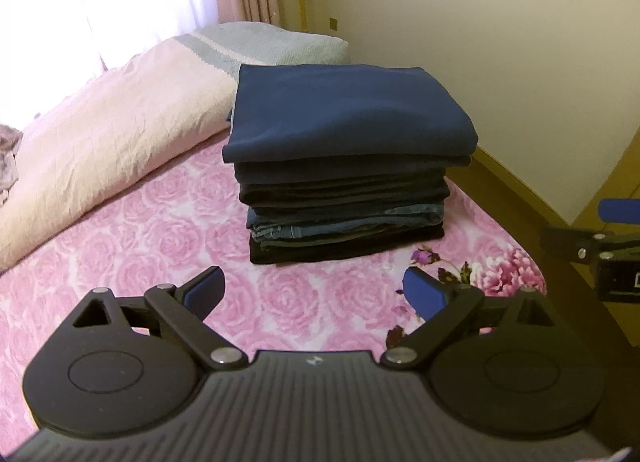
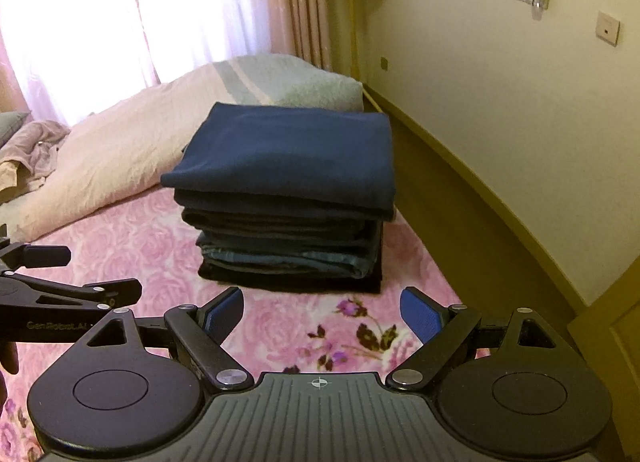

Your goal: Fold clothes

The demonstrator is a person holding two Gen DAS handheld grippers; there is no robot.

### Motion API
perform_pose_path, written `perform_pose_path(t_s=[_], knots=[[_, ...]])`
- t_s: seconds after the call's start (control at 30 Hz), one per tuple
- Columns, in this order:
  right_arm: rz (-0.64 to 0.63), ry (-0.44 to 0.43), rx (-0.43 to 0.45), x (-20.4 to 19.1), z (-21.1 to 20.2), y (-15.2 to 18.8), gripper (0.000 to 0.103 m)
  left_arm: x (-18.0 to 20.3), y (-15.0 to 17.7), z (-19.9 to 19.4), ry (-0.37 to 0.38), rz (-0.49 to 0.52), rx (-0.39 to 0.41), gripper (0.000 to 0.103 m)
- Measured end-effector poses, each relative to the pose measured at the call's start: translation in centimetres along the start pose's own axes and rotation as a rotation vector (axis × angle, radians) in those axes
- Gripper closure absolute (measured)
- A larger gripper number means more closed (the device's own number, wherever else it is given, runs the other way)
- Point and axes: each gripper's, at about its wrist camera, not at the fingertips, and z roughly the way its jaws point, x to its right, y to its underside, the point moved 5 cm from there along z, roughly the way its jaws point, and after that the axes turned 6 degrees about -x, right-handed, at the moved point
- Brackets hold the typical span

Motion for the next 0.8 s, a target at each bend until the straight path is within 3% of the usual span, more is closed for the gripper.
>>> perform_pose_path(t_s=[0.8], knots=[[-0.004,-0.016,-0.036,-0.5,1.2,0.0,0.015,0.1,-0.2,0.9,-0.02,-0.009,-0.027,0.008]])
